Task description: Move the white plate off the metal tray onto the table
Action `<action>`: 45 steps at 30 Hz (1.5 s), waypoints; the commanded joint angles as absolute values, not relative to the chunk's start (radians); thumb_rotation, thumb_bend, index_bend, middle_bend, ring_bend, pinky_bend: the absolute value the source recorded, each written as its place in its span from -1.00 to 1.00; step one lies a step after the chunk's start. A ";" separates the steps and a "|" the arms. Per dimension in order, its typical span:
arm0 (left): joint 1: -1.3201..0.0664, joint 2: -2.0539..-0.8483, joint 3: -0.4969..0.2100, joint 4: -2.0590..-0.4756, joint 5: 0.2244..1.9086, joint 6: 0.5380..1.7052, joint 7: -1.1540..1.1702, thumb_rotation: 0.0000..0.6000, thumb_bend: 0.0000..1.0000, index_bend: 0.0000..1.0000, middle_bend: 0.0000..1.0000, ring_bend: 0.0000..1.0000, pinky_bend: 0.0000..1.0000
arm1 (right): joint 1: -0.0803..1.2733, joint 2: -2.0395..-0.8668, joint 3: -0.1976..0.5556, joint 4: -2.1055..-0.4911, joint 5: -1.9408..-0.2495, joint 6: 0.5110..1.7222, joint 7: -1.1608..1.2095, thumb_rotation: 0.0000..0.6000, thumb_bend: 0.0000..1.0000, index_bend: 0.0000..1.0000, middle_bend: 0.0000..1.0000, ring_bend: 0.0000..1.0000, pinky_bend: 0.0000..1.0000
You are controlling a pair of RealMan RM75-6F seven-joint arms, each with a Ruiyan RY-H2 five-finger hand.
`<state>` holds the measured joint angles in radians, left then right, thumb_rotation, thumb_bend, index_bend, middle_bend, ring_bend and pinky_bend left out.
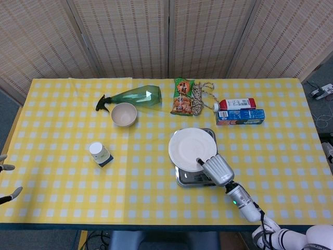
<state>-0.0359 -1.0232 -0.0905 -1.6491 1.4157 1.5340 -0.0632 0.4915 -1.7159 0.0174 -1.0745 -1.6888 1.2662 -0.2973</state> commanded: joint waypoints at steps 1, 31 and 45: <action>-0.036 -1.024 -0.090 -1.649 1.416 1.533 -0.063 1.00 -1.00 -0.07 -0.59 -0.48 0.13 | 0.492 -1.717 0.015 -1.072 -1.692 1.271 -0.293 1.00 -0.34 -0.16 1.00 1.00 1.00; -0.030 -1.018 -0.090 -1.656 1.422 1.541 -0.069 1.00 -1.00 -0.07 -0.59 -0.48 0.13 | 0.508 -1.687 0.038 -1.131 -1.851 1.537 -0.352 1.00 -0.27 0.15 1.00 1.00 1.00; -0.031 -1.013 -0.103 -1.639 1.389 1.525 -0.091 1.00 -1.00 -0.07 -0.59 -0.48 0.13 | 0.611 -1.811 0.077 -1.049 -1.853 1.463 -0.283 1.00 -0.27 0.16 1.00 1.00 1.00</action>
<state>-0.0312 -1.0136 -0.1018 -1.6409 1.3905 1.5264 -0.0894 0.5959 -1.7927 0.0710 -1.0665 -1.8588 1.4786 -0.2987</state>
